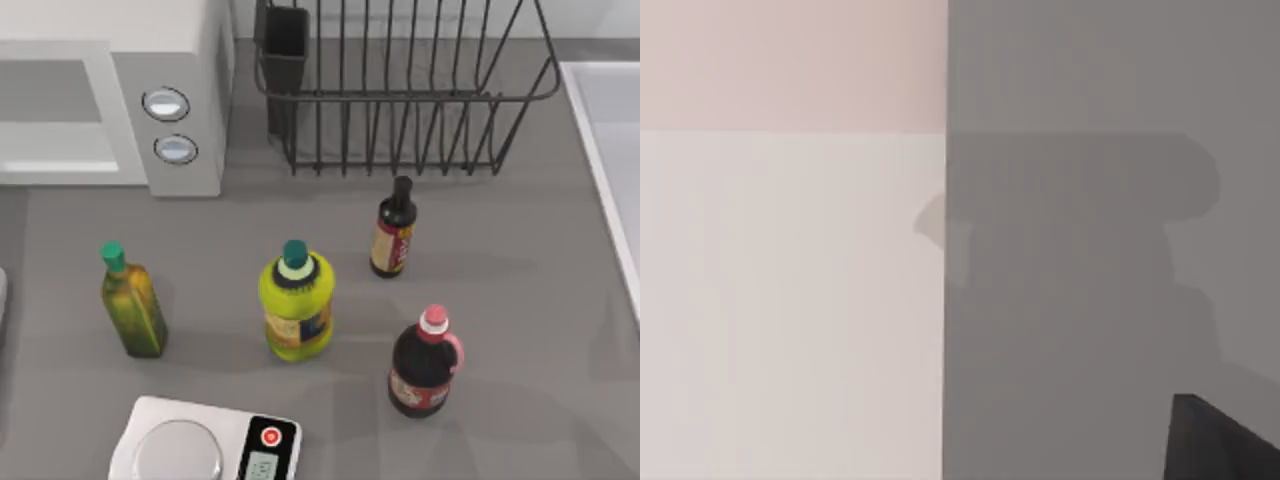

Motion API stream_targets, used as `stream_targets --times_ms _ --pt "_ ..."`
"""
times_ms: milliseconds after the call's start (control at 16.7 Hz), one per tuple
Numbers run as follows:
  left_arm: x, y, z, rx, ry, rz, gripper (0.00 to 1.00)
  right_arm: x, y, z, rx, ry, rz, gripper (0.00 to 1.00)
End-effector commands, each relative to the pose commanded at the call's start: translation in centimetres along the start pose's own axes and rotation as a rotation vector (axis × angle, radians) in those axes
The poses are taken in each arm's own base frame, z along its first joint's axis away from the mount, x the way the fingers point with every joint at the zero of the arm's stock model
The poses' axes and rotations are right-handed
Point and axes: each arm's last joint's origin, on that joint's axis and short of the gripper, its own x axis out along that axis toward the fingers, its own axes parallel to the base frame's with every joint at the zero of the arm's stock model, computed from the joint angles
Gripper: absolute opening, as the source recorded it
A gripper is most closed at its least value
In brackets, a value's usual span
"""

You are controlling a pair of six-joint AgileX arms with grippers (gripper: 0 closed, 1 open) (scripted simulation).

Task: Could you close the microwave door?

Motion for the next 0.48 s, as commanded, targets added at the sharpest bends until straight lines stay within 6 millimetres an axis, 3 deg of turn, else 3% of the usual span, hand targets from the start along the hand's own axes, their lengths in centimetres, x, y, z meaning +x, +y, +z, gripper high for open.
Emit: stream_targets --times_ms 240,480 --pt "0.0 -4.6 -0.5 -0.005 0.001 -0.004 0.0 0.0 0.0 0.0 0.0 0.0 0.0 1.0" --pt "0.0 -5.5 -0.5 -0.002 -0.003 0.0 0.0 0.0 0.0 0.0 0.0 0.0 0.0 1.0"
